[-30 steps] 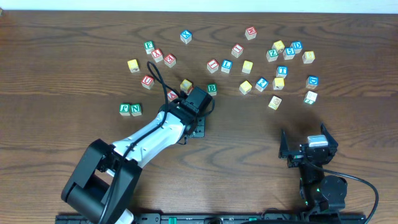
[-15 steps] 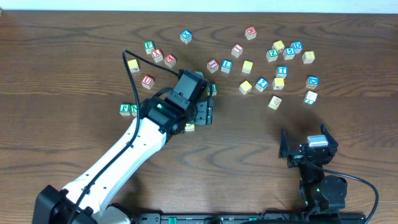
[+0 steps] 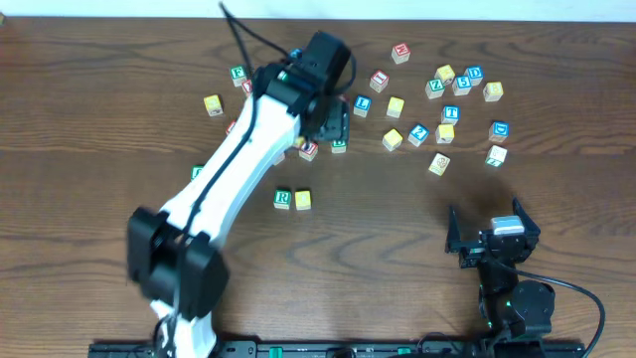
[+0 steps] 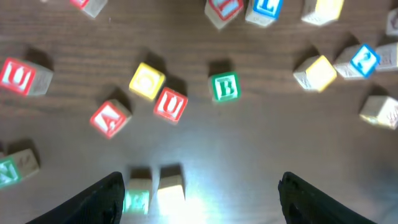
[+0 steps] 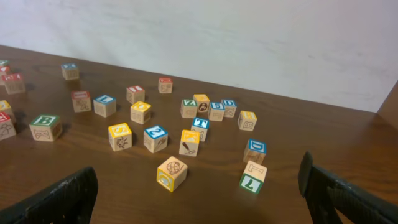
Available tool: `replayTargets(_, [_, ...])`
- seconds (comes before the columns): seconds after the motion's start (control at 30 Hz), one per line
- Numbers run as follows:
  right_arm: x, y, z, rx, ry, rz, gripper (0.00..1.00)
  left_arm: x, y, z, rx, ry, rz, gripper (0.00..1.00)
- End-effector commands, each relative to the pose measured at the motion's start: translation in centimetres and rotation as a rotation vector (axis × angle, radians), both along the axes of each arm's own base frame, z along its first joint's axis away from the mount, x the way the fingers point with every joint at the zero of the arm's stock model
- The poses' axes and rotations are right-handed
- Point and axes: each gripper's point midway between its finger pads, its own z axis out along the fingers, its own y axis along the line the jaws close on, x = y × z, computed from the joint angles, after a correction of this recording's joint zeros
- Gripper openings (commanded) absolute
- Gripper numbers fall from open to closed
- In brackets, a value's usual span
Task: Spell out ROBOT
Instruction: 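Move the left gripper up over the green B block, then lower the left gripper around the green B block and close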
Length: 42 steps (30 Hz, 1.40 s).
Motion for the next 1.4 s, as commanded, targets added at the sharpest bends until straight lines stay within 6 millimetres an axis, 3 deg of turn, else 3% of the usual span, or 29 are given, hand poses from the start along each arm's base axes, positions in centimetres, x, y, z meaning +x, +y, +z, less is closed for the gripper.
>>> replayTargets(0.0, [0.0, -0.1, -0.2, 0.008, 0.006, -0.002, 0.99, 1.7, -0.6, -2.7, 0.02, 0.041, 0.027, 0.78])
replayTargets(0.2, [0.0, -0.1, -0.2, 0.008, 0.005, -0.002, 0.99, 3.1, -1.5, -8.2, 0.022, 0.1, 0.107, 0.78])
replayTargets(0.37, [0.0, -0.1, -0.2, 0.008, 0.005, -0.002, 0.99, 3.4, -1.9, -9.9, 0.03, 0.116, 0.11, 0.77])
replayTargets(0.63, [0.0, -0.1, -0.2, 0.008, 0.006, -0.002, 0.99, 4.2, -2.9, -10.2, -0.011, 0.088, 0.159, 0.77])
replayTargets(1.0, [0.0, -0.1, -0.2, 0.008, 0.006, -0.002, 0.99, 3.7, -5.0, -10.1, -0.023, 0.065, 0.134, 0.75])
replayTargets(1.37, [0.0, -0.1, -0.2, 0.008, 0.005, -0.002, 0.99, 4.1, -4.3, -10.6, 0.014, 0.046, 0.164, 0.72])
